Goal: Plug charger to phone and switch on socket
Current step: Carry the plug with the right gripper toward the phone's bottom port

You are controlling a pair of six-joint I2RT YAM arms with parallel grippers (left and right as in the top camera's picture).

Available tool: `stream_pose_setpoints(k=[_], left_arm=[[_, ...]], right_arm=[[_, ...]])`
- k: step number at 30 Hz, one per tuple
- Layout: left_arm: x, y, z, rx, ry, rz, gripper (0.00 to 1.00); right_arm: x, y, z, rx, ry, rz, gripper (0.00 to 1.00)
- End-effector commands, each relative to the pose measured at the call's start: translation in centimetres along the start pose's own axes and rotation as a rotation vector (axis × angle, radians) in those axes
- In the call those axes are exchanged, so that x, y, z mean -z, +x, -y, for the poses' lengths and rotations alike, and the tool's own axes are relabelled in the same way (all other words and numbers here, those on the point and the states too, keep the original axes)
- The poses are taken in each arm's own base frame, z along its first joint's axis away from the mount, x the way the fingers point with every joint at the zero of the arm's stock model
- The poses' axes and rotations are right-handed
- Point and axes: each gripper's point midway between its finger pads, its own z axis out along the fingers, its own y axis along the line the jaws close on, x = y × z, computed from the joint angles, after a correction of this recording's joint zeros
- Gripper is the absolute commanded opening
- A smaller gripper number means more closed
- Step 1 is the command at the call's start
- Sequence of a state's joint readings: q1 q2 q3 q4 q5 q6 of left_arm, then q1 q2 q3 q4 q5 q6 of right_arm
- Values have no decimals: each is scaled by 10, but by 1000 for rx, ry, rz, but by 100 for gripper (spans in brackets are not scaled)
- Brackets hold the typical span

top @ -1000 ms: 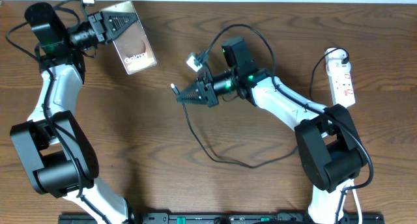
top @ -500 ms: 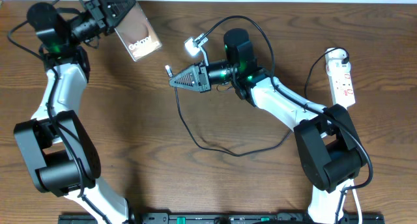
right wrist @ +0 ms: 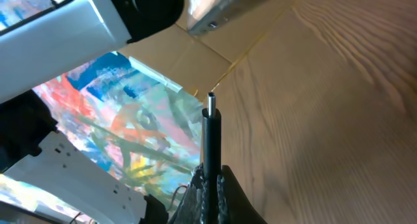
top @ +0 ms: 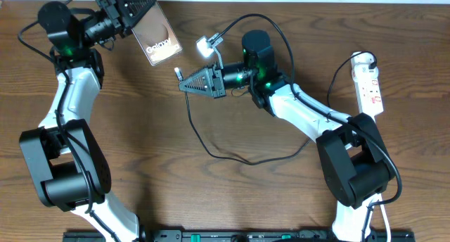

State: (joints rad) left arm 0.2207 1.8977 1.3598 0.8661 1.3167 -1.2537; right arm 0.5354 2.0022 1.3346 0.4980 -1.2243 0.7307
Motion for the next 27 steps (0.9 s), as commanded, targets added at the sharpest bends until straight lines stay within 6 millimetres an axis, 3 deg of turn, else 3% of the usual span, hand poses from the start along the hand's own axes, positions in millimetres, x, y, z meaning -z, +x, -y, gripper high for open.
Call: stream_pose_setpoints(k=[1,13,27], left_arm=[[2,4,13,-26,18,-29,7],[-12,15,18,-23,36,-64,7],[-12,19,18,-23,42,-86,8]], right_arm=[[-5,2,-6,-15,-31,-22,1],[-7,1,-7,-19,-31,-17,1],[-6,-2,-10,5,-41,-10,1]])
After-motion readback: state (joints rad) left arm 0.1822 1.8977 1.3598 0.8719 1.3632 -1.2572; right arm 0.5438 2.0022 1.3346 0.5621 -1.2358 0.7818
